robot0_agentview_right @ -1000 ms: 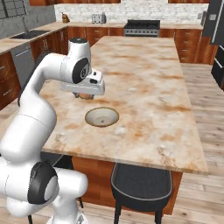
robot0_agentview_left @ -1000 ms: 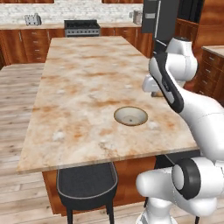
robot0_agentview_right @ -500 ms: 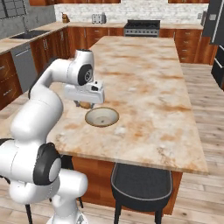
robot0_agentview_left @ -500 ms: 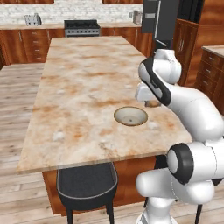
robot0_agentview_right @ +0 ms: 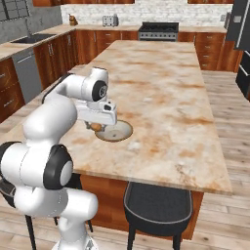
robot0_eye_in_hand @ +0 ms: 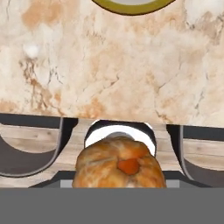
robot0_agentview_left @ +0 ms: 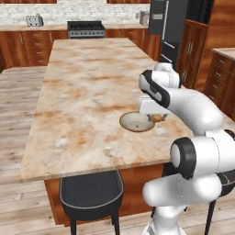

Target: Retrieve the tangerine and kiwi from the fridge and place them into the bowl on the dining table.

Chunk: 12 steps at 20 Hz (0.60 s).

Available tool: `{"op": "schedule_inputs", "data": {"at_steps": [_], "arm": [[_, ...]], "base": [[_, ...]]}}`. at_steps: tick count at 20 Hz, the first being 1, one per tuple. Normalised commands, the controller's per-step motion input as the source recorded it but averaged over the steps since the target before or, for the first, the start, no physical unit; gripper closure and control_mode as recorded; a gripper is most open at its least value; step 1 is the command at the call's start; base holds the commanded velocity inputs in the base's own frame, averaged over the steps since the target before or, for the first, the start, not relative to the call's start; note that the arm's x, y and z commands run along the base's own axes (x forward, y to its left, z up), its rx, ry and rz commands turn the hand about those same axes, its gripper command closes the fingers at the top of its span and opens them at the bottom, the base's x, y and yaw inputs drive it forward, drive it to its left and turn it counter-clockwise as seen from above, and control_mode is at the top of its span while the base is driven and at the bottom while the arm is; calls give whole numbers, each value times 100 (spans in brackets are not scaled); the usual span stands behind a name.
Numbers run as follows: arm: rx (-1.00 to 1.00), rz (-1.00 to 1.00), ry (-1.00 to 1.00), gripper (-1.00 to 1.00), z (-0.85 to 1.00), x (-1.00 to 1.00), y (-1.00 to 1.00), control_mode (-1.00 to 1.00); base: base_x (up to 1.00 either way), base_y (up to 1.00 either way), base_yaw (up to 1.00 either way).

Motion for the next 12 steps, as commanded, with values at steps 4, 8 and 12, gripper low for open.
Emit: {"op": "schedule_inputs", "data": {"at_steps": [4, 8, 12], "arm": [[0, 0, 10, 100, -41, 19, 1, -100], [0, 0, 0, 100, -14, 46, 0, -100], [0, 0, 0, 100, -14, 51, 0, -100]], "base": [[0, 0, 0], [0, 0, 0], [0, 0, 0]]}}
